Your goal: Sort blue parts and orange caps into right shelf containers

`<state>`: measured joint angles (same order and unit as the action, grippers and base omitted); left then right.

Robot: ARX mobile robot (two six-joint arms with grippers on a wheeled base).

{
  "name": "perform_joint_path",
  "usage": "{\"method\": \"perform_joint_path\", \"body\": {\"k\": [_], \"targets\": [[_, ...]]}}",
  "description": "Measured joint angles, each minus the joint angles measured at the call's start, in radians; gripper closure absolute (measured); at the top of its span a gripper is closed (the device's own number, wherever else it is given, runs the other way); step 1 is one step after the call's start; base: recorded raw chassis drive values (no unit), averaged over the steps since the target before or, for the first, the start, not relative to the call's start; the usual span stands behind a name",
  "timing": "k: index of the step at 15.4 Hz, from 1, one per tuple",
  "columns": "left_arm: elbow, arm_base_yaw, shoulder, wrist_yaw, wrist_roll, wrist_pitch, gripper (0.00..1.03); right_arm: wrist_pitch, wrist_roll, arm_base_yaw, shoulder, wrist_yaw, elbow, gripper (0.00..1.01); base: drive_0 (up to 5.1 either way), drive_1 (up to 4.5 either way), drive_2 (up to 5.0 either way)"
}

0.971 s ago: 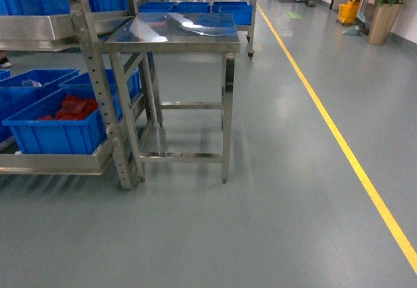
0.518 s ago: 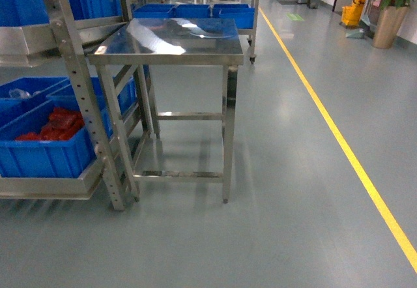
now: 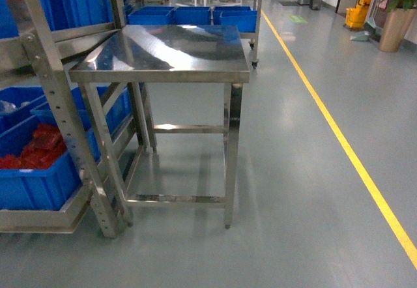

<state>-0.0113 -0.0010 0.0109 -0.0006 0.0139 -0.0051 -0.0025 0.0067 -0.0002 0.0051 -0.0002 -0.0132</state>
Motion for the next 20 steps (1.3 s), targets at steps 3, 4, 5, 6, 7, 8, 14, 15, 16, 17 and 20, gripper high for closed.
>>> {"method": "perform_joint_path", "body": {"k": [3,4,5,6,7,8,14,15,16,17,20], "targets": [[0.0,0.0,0.0,0.001,0.0,0.001,0.61,-0.005,0.0,0.0,0.0,0.0,0.0,0.56,-0.1,4.25,-4.4],[0.0,0.0,0.0,0.0,0.0,-0.004,0.61,-0.002,0.0,0.0,0.0,0.0,0.0,0.56,0.0,4.3,-4.3],[0.0,0.0,0.0,0.0,0.0,-0.001,0.61,-0.004,0.0,0.0,0.0,0.0,0.0,0.56,0.0,4.32,-4.3],[0.0,0.0,0.0,0.0,0.0,-0.002,0.61,-0.003,0.0,0.0,0.0,0.0,0.0,0.56,0.0,4.33,-4.3],[0.0,0.0,0.0,0.0,0.0,-0.001,0.61,-0.002,0.0,0.0,0.0,0.0,0.0,0.56,0.1,4.32,-4.2],[0.0,0.0,0.0,0.0,0.0,0.001,0.61,0.0,0.0,0.0,0.0,0.0,0.0,0.56,0.0,0.0,0.0],[0.0,0.0,0.0,0.0,0.0,-0.002,0.61,-0.004,0.0,0.0,0.0,0.003,0.0,0.56,-3.3,1.67,1.7],[0.0,0.0,0.0,0.001,0.0,-0.002,0.61,-0.004,0.0,0.0,0.0,0.003,0.0,0.56,-4.9,2.49,2.5],[0.0,0.0,0.0,0.001,0.0,0.0,0.61,-0.001,0.0,0.0,0.0,0.003,0.0,0.56,-4.9,2.48,2.5],[0.0,0.0,0.0,0.001,0.0,-0.003,0.61,-0.005,0.0,0.0,0.0,0.003,0.0,0.56,-5.0,2.45,2.5],[0.0,0.0,0.0,0.0,0.0,-0.002,0.61,-0.004,0.0,0.0,0.0,0.003,0.0,0.56,-4.9,2.51,2.5]]}}
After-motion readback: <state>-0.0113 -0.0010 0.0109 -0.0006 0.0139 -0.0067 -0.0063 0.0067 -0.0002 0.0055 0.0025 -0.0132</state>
